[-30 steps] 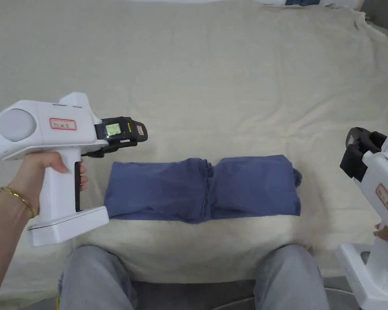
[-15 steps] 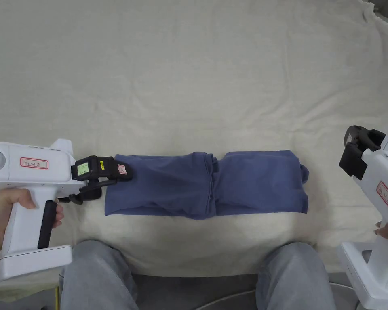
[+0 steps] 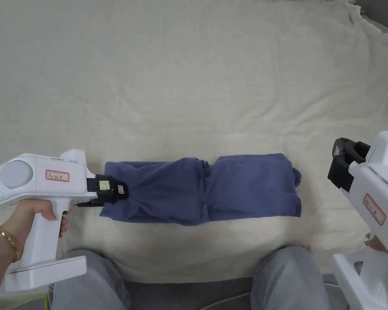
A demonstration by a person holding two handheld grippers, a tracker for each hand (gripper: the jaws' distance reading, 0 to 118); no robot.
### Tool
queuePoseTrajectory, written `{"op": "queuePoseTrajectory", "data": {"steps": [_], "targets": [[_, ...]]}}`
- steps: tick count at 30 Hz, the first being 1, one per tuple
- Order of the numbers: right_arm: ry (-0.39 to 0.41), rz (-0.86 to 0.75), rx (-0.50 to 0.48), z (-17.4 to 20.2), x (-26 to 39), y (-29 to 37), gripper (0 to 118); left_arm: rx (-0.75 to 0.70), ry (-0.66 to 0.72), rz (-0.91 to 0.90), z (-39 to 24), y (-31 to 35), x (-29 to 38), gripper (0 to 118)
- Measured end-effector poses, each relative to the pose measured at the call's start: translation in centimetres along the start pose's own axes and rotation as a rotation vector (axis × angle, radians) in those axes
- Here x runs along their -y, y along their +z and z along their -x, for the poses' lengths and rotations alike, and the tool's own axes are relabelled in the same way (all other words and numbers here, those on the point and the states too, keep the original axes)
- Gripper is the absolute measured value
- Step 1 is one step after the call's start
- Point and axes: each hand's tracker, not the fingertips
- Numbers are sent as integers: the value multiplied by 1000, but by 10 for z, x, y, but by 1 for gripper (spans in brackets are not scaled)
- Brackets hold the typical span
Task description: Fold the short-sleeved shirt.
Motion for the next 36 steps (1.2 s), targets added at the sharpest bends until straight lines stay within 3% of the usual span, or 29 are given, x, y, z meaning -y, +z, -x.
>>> {"op": "queuePoseTrajectory", "data": {"steps": [4,10,14,17,20,29,33,36], "targets": [[-5,-5,-11,1,-2,1,0,-125,24,13,-20,12,-3,8],[-11,-26,-29,0,-8,3,0,-178,30,-40,-33,55,-10,7],[-14,-40,-43,1,-10,3,0,-445,-49,-96,-21,98,-23,7],[-4,-48,-52,3,-11,3,0,-597,-24,-171,-11,129,-32,7],[-13,-55,-61,3,-12,3,0,-712,-93,-209,-27,149,-35,7],[-46,-78,-65,2,-11,8,0,-476,-360,-197,-136,127,-18,7],[-48,-84,-59,-4,-10,14,0,-349,-356,-148,-170,90,-10,7],[-55,-85,-48,-11,-8,18,0,-337,-401,-108,-194,53,-6,7]]}}
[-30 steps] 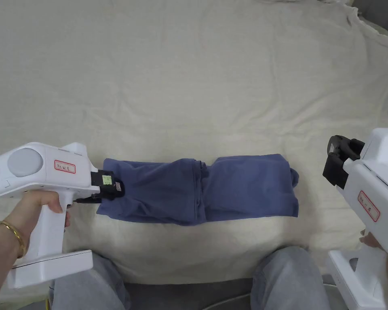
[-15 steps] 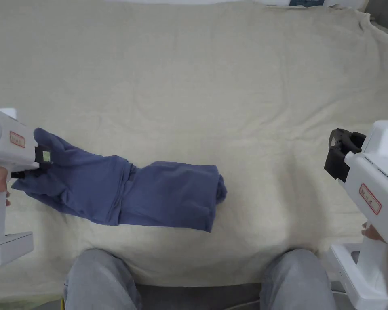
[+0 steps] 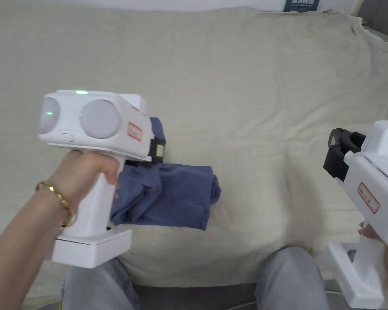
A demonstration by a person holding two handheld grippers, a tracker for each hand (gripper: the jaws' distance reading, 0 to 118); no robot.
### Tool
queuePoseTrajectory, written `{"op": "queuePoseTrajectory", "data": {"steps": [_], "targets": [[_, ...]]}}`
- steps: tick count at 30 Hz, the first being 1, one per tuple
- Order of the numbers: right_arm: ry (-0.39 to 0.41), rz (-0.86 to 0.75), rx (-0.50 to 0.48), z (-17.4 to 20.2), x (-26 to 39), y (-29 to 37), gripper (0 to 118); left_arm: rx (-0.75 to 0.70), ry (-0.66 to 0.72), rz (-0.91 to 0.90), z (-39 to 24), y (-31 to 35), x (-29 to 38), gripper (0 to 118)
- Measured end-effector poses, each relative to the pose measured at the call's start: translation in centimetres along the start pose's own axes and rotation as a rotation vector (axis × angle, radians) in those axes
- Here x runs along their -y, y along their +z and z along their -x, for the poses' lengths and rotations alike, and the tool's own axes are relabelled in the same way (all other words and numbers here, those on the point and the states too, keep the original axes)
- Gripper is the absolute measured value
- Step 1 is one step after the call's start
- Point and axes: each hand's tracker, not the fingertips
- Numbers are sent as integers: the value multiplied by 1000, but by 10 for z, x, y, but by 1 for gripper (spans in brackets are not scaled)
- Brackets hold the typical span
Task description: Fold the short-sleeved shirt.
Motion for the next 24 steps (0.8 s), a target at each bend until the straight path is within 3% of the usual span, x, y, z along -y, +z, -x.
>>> {"op": "queuePoseTrajectory", "data": {"steps": [9,12,14,17,18,20,24], "targets": [[-29,2,52,-21,4,10,0,-101,-284,192,-98,-102,16,7],[-31,8,65,-24,6,12,0,-137,-307,244,-116,-134,26,9],[-29,11,73,-27,6,13,0,-154,-303,244,-123,-141,35,26],[-34,16,79,-31,5,15,0,14,-268,242,-124,-138,38,90],[-31,14,81,-31,5,15,0,93,-214,248,-122,-133,37,100],[-27,14,84,-31,4,15,0,180,-96,233,-116,-120,31,103],[-41,4,85,-30,2,17,0,306,56,19,-87,-83,6,106]]}}
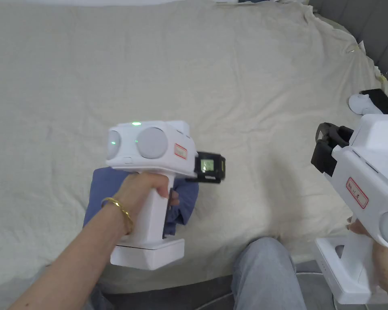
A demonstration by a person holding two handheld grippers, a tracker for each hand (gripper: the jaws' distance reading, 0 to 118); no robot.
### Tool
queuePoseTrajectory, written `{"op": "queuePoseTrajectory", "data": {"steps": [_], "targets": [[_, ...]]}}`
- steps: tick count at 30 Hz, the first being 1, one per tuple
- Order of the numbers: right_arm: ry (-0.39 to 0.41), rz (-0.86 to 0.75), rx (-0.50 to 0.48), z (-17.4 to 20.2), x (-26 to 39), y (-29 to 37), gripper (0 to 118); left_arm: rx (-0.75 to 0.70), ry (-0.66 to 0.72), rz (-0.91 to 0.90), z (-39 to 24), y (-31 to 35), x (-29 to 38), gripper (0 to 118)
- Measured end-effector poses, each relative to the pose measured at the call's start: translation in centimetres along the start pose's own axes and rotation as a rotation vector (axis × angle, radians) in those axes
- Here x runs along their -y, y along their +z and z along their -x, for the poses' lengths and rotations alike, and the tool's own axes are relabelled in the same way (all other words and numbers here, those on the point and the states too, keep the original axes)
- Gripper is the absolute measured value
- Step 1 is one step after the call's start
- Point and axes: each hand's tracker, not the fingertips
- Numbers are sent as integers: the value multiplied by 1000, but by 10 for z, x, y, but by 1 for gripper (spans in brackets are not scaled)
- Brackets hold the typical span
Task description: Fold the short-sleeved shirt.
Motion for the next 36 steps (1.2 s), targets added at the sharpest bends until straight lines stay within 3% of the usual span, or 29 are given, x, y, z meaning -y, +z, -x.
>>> {"op": "queuePoseTrajectory", "data": {"steps": [4,5,7,9,10,15,27,30,33,36], "targets": [[0,-1,-8,3,0,-2,0,-140,-12,-236,26,45,-20,104],[-1,-1,-12,4,0,-2,0,-201,-32,-273,31,51,-22,99],[2,0,-18,8,0,-2,0,-337,-87,-323,44,60,-18,58],[8,3,-29,11,0,-3,0,-468,-112,-340,59,56,-10,5],[12,4,-33,13,1,-4,0,-521,-105,-343,66,54,-2,0],[6,9,-40,18,1,-9,0,-428,-77,-292,59,22,38,0],[7,23,-4,0,-2,-7,0,-285,-290,-150,-16,-90,100,0],[-7,26,5,-6,-2,-6,0,-381,-401,-193,-27,-94,103,0],[-17,22,17,-10,-4,-5,0,-336,-305,-164,-27,-87,93,0],[-22,20,12,-7,-5,-5,0,-122,-129,-183,-24,-67,74,0]]}}
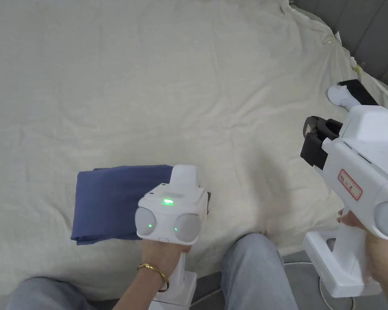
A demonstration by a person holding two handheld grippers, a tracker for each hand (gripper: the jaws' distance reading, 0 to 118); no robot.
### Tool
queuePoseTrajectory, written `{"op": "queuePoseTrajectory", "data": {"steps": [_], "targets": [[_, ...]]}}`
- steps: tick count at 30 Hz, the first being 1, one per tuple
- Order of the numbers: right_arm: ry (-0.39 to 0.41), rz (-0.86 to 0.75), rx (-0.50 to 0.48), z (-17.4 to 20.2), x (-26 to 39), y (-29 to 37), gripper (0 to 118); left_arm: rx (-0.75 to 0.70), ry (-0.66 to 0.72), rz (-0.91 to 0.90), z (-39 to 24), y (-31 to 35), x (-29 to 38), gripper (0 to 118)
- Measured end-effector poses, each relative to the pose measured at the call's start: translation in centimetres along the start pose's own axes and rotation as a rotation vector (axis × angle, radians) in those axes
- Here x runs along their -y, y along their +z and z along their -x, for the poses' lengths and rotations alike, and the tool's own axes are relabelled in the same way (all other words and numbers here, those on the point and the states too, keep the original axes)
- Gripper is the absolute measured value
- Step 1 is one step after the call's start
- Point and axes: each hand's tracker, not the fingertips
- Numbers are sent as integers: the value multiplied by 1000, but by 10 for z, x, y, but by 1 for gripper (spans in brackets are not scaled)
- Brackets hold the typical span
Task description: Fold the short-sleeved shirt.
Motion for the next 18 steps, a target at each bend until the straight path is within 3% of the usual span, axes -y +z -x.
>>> {"op": "queuePoseTrajectory", "data": {"steps": [2,6,10,13,18], "targets": [[9,-2,-9,4,-1,0,0,58,83,-77,6,13,-20,0],[13,-19,-42,17,-7,1,0,24,84,-255,32,62,-67,0],[20,-50,-90,38,-14,0,0,-161,11,-391,74,113,-92,0],[18,-69,-138,59,-18,-4,0,-277,-43,-405,107,139,-91,0],[-5,-90,-219,112,-8,-18,0,-338,24,-346,157,164,-71,0]]}}
